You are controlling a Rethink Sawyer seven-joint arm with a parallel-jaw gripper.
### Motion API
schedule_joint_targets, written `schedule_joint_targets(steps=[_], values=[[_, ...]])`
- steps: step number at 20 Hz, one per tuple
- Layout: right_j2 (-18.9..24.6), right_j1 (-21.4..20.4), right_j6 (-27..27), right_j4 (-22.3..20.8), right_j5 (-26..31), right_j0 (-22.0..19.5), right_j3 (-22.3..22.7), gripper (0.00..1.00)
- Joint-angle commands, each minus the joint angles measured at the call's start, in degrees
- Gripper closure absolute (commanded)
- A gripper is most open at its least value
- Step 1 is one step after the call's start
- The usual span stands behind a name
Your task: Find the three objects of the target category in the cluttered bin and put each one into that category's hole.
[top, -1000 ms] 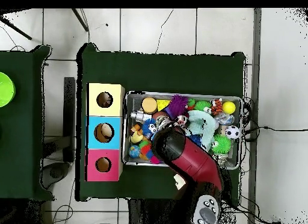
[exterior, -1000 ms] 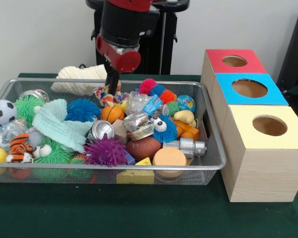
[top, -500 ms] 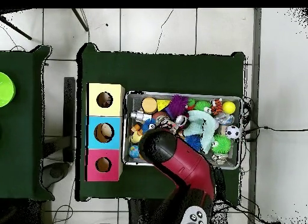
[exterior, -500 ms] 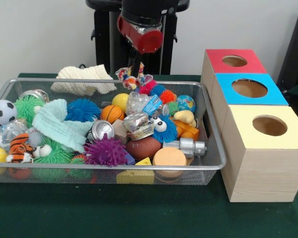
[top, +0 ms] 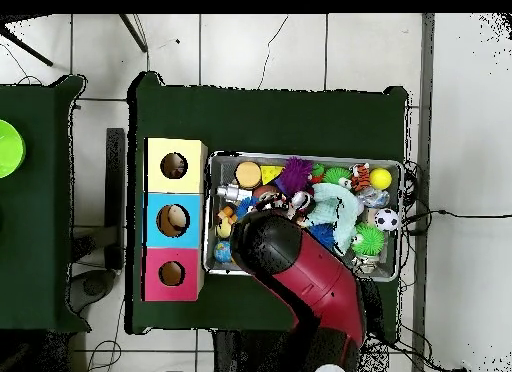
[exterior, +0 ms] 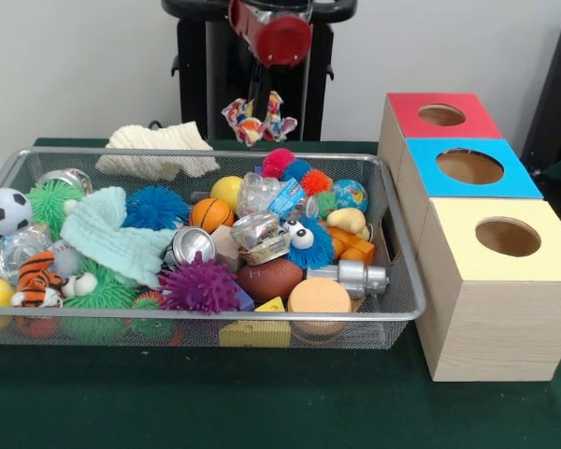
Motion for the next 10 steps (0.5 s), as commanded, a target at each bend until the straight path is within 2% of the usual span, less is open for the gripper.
schedule_joint_targets(steps=[1, 7, 10], values=[[3.1, -3.0, 19.1, 4.7, 6.4, 1.1, 3.3, 1.00], [2.6, -4.2, 23.8, 7.0, 6.7, 3.6, 3.9, 1.00], [1.1, -4.4, 26.6, 7.0, 7.5, 5.7, 3.5, 1.00]])
